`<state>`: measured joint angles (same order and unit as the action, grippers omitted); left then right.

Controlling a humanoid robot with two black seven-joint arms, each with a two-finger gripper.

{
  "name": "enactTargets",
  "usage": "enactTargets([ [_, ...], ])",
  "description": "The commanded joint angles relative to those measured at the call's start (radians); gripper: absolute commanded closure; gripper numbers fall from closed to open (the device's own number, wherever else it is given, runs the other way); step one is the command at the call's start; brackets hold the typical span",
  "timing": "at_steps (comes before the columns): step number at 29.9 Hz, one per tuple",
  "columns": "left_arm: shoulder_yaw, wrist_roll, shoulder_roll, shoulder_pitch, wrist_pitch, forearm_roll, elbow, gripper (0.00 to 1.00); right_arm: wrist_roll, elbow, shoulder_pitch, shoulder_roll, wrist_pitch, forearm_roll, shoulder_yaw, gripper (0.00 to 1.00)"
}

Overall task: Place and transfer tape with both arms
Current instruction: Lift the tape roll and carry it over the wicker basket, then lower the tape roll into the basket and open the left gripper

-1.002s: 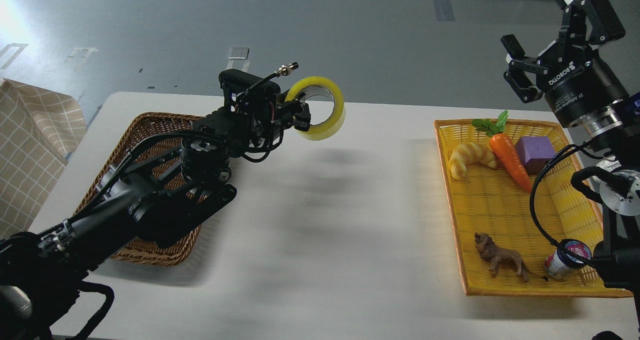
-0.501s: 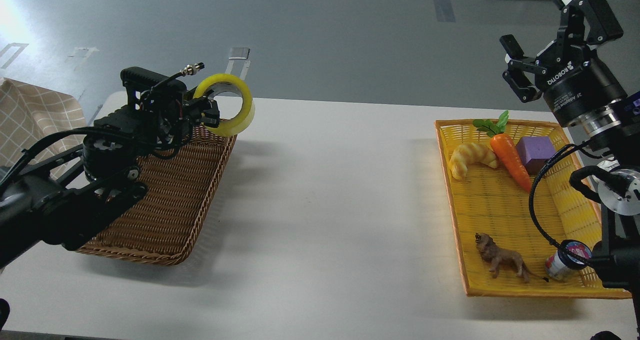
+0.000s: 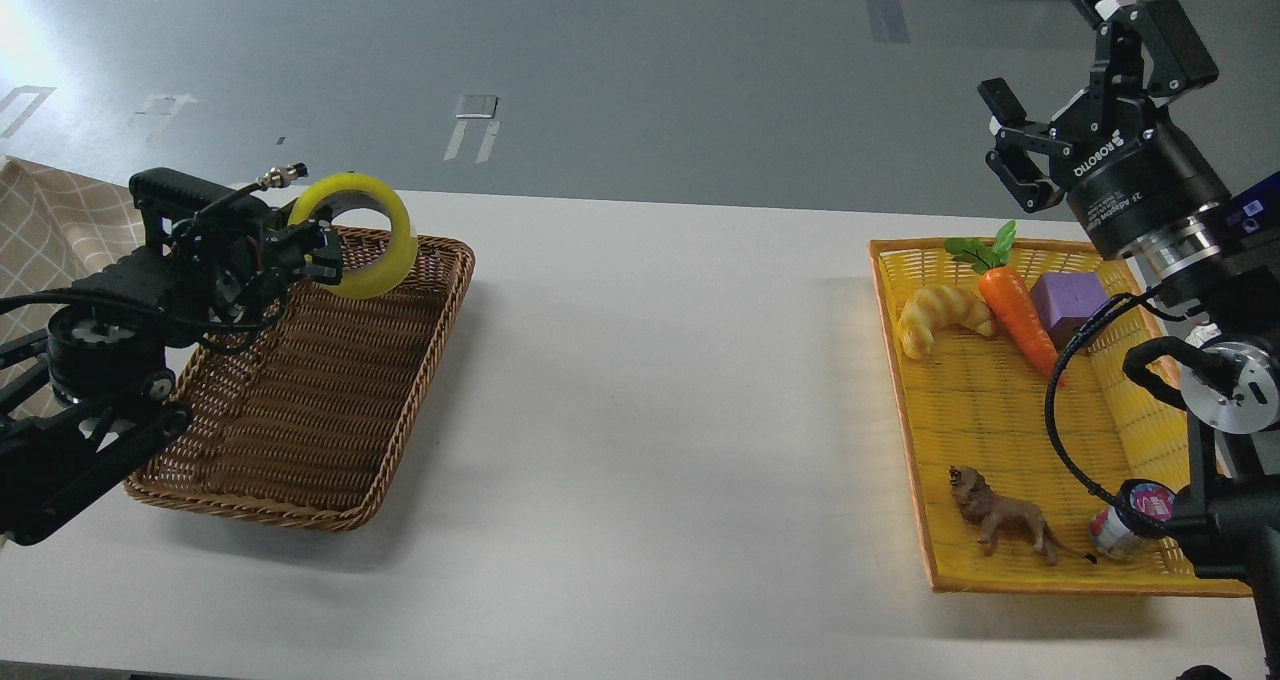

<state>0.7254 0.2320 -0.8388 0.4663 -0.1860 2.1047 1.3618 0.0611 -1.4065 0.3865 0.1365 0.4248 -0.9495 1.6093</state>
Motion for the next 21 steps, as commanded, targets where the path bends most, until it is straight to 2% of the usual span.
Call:
enactTargets([
  [1, 0.002, -0.016, -0.023, -0.063, 0.042, -0.006, -0.004, 0.90, 0.000, 0.000, 0.000, -0.002, -0.001, 0.000, 0.000, 0.00],
  [8, 0.000, -0.023, -0.023, -0.123, 0.077, -0.015, -0.015, 0.90, 0.000, 0.000, -0.008, -0.002, 0.000, -0.002, 0.000, 0.00],
  [21, -0.011, -0.085, -0.022, -0.161, 0.114, -0.017, -0.087, 0.90, 0.000, -0.003, -0.020, -0.008, -0.006, -0.006, 0.001, 0.00],
])
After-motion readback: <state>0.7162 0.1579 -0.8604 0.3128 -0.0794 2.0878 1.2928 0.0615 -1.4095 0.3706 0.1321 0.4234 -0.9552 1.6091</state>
